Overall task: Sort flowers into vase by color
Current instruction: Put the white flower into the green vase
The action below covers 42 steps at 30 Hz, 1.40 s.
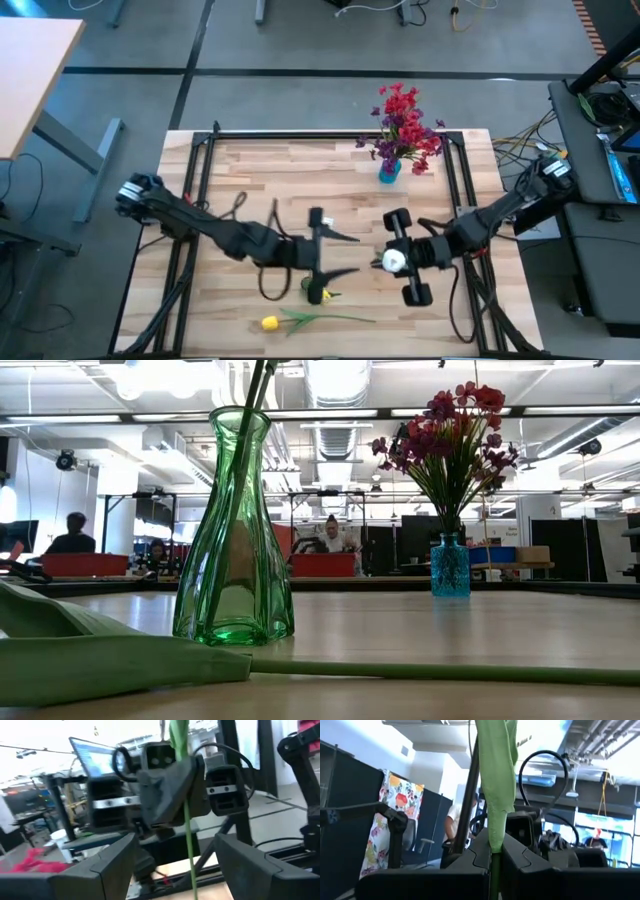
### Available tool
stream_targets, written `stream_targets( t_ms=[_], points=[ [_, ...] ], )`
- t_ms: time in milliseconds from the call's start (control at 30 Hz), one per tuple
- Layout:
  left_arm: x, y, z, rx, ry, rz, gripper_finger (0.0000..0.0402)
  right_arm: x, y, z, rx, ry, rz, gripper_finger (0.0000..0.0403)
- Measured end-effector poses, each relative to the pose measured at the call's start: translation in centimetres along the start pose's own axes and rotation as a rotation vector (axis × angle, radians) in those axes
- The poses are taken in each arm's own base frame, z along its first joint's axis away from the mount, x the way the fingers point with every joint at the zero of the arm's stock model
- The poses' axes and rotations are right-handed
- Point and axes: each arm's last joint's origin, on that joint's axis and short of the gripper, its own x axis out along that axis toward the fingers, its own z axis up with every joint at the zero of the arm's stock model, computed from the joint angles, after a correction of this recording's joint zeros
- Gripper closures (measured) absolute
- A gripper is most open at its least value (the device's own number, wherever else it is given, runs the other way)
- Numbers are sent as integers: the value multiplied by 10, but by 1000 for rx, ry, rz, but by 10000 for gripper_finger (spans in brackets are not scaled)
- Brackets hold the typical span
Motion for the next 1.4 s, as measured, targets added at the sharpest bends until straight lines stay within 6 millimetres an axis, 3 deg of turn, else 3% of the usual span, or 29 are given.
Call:
stream_targets(
  t_ms=[267,533,633,767,833,1000,1400],
  points=[
    [38,-28,-9,-1,35,-70,166,20,18,7,-84,-26,39,394],
    [50,-36,-14,-2,40,-69,208,31,23,6,-141,-29,40,394],
    [50,-35,-14,0,45,-62,254,30,22,7,-146,-33,37,394],
    [49,-34,-13,8,62,-45,364,29,20,11,-142,-32,38,394],
    [48,-34,-14,13,73,-42,389,28,20,11,-132,-11,45,393],
    [46,-34,-13,24,104,-1,398,24,17,15,-71,59,40,373],
    [43,-33,-19,25,194,55,401,6,6,28,67,259,-16,263]
  ],
)
